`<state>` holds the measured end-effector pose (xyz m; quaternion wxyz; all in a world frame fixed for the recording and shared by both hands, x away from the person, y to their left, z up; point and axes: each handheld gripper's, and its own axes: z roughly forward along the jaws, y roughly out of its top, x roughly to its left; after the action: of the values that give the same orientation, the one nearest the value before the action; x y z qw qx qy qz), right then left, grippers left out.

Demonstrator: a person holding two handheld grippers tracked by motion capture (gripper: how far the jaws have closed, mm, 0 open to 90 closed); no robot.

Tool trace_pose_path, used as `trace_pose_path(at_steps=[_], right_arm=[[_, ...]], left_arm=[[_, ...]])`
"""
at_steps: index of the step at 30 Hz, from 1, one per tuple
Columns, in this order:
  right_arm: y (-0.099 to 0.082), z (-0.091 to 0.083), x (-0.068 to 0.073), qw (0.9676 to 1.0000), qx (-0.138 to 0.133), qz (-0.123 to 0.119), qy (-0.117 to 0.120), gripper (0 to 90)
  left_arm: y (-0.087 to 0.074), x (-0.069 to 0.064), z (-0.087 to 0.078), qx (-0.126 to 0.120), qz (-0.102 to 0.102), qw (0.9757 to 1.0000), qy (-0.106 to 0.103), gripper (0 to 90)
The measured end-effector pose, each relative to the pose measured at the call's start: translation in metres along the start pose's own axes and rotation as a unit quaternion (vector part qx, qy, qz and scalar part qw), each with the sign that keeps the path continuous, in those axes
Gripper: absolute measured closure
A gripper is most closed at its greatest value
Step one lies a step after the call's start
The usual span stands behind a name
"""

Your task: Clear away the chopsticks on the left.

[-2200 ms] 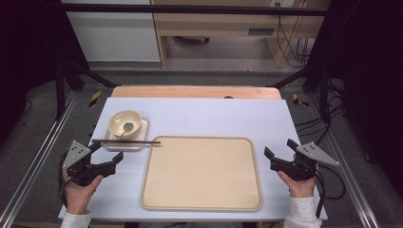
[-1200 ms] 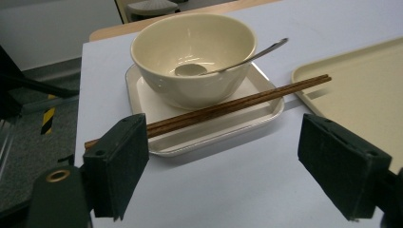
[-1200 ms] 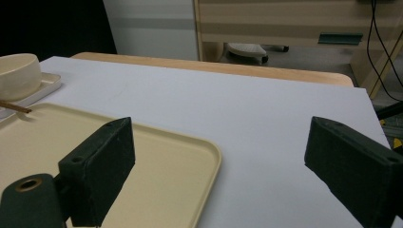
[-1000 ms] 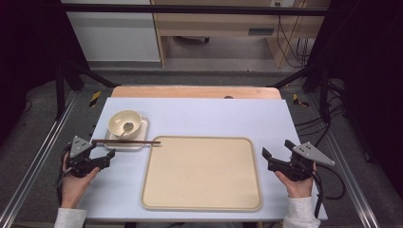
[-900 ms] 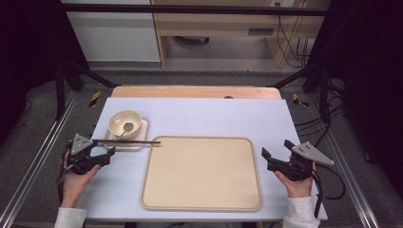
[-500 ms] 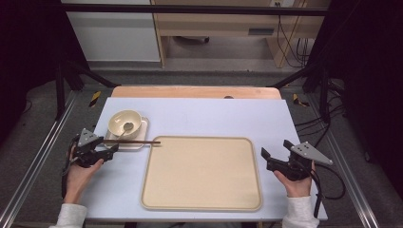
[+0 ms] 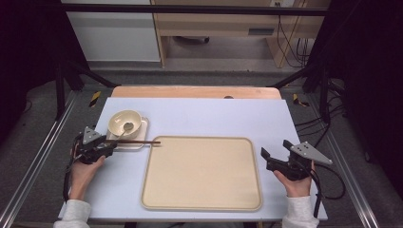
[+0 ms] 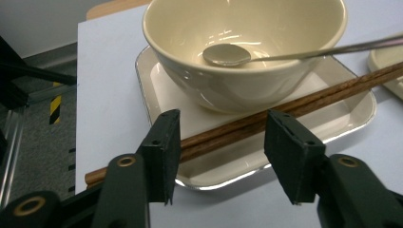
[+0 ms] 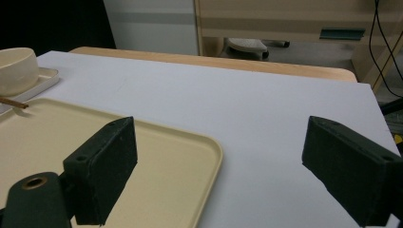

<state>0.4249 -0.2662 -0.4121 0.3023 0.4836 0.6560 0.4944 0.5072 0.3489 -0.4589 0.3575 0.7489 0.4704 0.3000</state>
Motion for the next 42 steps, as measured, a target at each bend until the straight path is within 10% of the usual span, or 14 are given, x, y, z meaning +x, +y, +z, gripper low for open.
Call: trace_pose_path(at_steps=[42], right_arm=[[-0.001,0.0,0.001,1.0,0.0,-0.003,0.003,13.5]], left_arm=[[-0.004,-0.002,0.011,0.015,0.009,0.9998,-0.008,58.3]])
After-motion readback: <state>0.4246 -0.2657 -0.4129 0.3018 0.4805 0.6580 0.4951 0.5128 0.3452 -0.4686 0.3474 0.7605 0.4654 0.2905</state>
